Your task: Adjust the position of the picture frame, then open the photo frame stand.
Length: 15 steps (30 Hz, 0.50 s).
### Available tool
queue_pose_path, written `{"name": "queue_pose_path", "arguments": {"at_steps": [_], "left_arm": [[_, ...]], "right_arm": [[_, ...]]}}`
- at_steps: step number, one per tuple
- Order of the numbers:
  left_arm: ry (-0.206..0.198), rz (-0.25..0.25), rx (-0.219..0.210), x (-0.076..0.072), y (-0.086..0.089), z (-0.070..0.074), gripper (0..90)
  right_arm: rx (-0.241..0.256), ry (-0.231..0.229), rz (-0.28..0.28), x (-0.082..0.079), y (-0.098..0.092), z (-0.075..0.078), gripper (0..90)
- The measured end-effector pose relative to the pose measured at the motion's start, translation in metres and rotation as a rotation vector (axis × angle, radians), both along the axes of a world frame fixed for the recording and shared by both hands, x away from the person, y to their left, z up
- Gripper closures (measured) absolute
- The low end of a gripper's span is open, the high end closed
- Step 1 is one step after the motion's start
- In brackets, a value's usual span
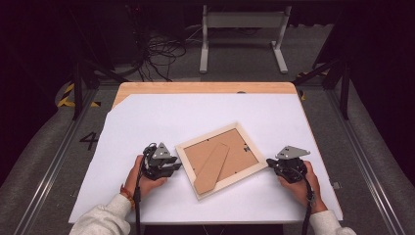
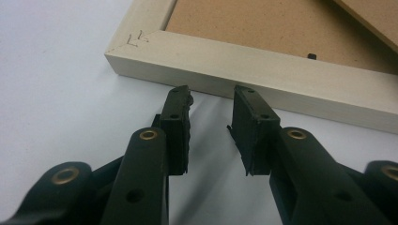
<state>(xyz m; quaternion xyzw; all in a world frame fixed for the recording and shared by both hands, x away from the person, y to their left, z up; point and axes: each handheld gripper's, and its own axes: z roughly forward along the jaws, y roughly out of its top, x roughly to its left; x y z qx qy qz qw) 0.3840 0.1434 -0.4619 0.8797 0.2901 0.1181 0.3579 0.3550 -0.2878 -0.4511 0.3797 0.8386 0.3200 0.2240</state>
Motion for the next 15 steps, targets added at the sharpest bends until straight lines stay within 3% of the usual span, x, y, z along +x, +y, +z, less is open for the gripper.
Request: {"name": "queue_pose_path", "arguments": {"at_steps": [15], "left_arm": [[0.009,0.008,-0.003,0.010,0.002,0.000,68.3]], "right_arm": [[-0.001,0.006,0.027,-0.011,0.003,0.000,90.0]]}}
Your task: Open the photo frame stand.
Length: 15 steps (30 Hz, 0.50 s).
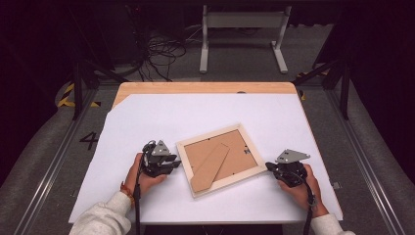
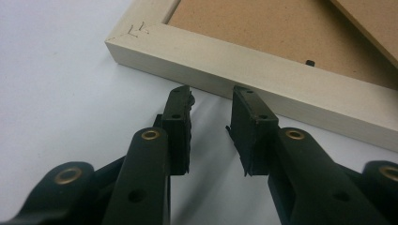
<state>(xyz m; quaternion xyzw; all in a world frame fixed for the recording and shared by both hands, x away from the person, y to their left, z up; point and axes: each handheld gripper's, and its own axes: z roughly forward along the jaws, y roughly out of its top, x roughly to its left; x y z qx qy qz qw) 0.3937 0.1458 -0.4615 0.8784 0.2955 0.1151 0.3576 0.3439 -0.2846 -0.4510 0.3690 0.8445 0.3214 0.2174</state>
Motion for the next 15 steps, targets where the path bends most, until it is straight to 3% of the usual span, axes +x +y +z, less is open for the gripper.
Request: {"name": "queue_pose_path", "arguments": {"at_steps": [15], "left_arm": [[0.002,0.043,-0.006,0.020,0.002,0.000,68.8]], "right_arm": [[0.003,0.016,0.042,-0.017,0.010,0.000,90.0]]}}
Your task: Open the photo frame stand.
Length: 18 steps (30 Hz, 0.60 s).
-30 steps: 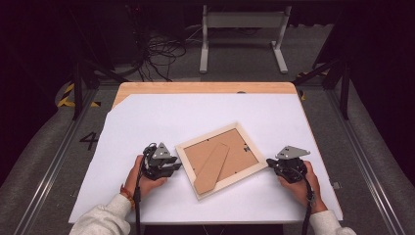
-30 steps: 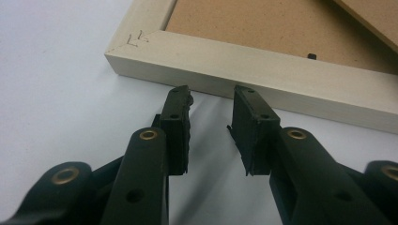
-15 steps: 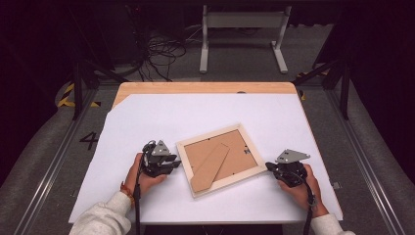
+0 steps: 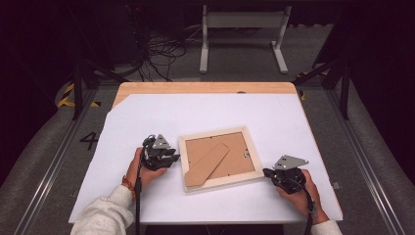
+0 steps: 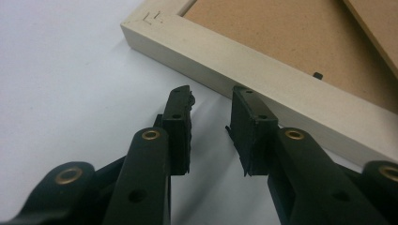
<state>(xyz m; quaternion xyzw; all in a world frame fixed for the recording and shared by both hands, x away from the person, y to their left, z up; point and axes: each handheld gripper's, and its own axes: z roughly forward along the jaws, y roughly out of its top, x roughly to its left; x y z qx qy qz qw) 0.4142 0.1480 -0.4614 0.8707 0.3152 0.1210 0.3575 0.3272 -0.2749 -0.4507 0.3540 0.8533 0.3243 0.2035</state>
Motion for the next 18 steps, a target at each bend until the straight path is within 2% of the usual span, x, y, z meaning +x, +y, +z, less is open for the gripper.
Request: {"name": "queue_pose_path", "arguments": {"at_steps": [4,12,14,18], "left_arm": [[0.003,0.008,-0.007,0.004,0.001,0.000,68.9],[-0.020,0.019,-0.003,0.010,0.000,-0.001,70.3],[-0.004,0.025,-0.008,0.013,0.000,0.000,70.5],[-0.002,0.034,-0.011,0.017,0.000,0.000,70.0]], "right_arm": [[0.000,0.005,0.016,-0.004,0.004,0.000,90.0],[0.004,0.009,0.038,-0.013,0.008,-0.001,90.0],[0.003,0.008,0.045,-0.016,0.010,-0.001,90.0],[-0.014,0.000,0.059,-0.019,0.015,-0.001,90.0]]}}
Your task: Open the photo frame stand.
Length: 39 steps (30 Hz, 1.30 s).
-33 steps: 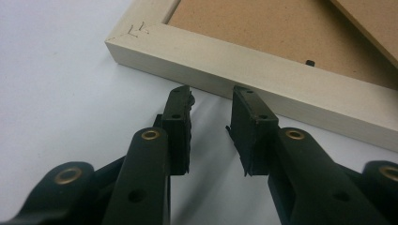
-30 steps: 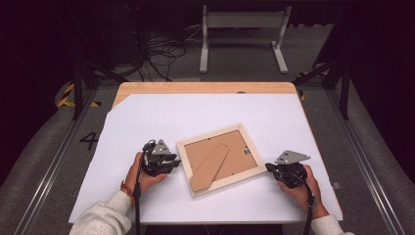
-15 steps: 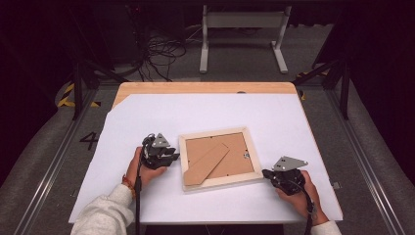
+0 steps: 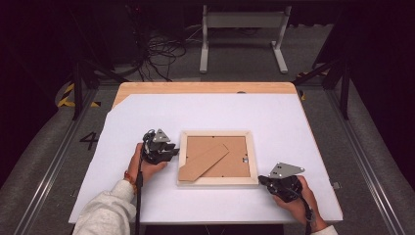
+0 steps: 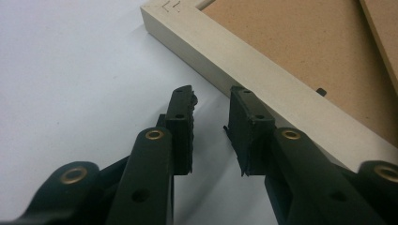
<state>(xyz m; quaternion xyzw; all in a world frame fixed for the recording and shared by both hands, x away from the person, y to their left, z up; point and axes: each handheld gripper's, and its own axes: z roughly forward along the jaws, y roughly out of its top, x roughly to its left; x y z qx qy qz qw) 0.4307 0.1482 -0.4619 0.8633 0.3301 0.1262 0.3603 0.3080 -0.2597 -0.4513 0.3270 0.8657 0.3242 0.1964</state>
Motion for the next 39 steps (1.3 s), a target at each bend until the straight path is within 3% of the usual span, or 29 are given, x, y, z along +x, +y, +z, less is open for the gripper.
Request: {"name": "queue_pose_path", "arguments": {"at_steps": [2,4,7,9,18,23,28,39], "left_arm": [[-0.005,0.006,0.003,-0.001,0.000,0.000,68.7],[-0.003,-0.002,0.013,-0.003,0.001,0.001,66.8],[0.002,-0.016,-0.018,-0.008,0.005,0.006,64.9],[-0.002,-0.037,-0.038,-0.015,0.008,0.011,63.5],[-0.005,-0.141,-0.058,-0.052,0.024,0.022,53.6],[0.012,-0.189,-0.019,-0.070,0.024,0.016,43.6],[0.061,-0.246,0.004,-0.084,0.016,0.012,33.9],[0.097,-0.337,0.035,-0.088,0.001,0.013,31.2]], "right_arm": [[-0.011,-0.005,0.004,0.000,0.001,0.000,90.0],[0.007,0.001,0.005,0.000,-0.001,-0.001,90.0],[0.015,0.001,0.007,0.000,-0.001,-0.001,90.0],[0.017,-0.002,0.008,0.001,-0.002,-0.001,89.3],[0.020,-0.011,0.005,0.001,-0.003,-0.002,87.3],[0.022,-0.011,0.004,0.001,-0.003,-0.002,86.8],[0.022,-0.009,0.002,0.001,-0.003,-0.002,86.2],[0.022,-0.010,0.007,0.002,-0.004,-0.002,85.3]]}}
